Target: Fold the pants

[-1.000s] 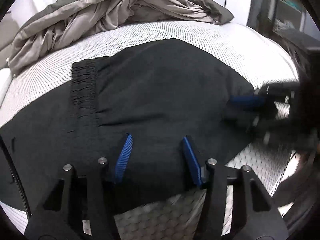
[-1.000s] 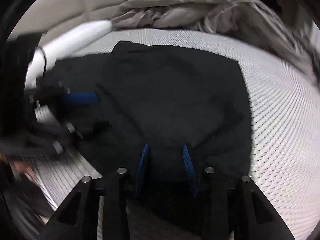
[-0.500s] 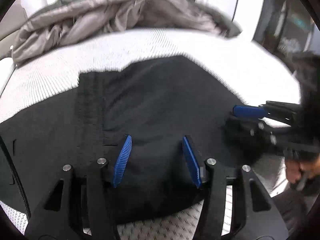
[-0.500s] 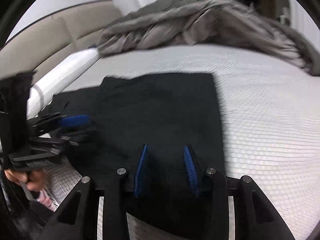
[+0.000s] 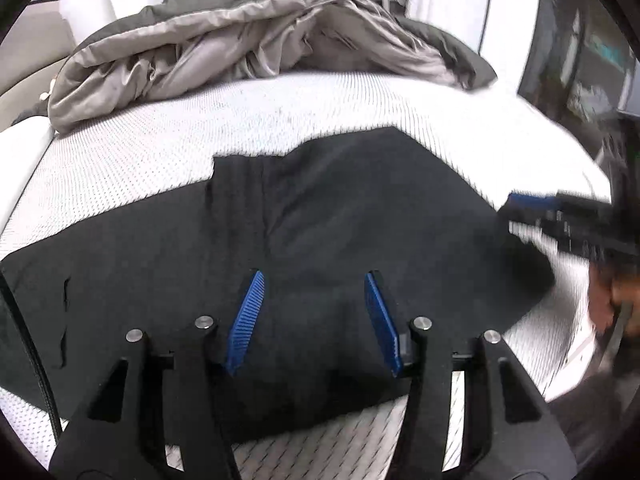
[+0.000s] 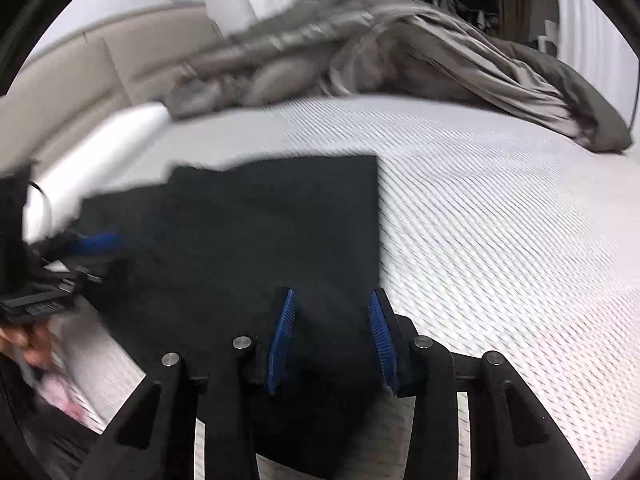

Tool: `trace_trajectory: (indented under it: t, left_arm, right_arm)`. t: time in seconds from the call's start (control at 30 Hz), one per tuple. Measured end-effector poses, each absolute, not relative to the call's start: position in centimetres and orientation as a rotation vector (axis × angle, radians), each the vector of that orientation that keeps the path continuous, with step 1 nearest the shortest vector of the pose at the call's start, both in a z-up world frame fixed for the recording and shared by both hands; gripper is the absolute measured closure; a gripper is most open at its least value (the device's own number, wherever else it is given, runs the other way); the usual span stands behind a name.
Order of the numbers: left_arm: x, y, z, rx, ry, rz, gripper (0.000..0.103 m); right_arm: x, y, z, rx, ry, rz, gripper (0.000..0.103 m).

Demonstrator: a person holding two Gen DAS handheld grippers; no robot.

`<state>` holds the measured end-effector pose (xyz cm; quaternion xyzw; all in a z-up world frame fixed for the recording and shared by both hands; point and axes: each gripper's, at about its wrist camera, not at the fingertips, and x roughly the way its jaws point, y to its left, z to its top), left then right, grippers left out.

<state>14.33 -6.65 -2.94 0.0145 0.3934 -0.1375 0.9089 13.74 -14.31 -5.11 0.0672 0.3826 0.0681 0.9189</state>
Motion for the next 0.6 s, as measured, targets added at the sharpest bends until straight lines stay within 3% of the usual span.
trace_trajectory:
  t: [0.27,0.4,0.6]
  left_arm:
    - [18.6,-8.4,-6.4,0.046,0.909,-0.307,0.054]
    - [18.3,-6.5,-6.5,-0.002,0.918,-0.341,0.055]
    - [16.9,-6.0,-3.8,-0.021,0.855,-0.273,0.054]
  right_arm:
    - [20.2,-7.6,-8.9,0.087,0.929,0.252,0.062]
    - [19.2,-10.0,-9.2,-0.026,0.914,0.111,0.062]
    - [18.0,-12.5,-7.3,0.061,0.856,0.06,0.062]
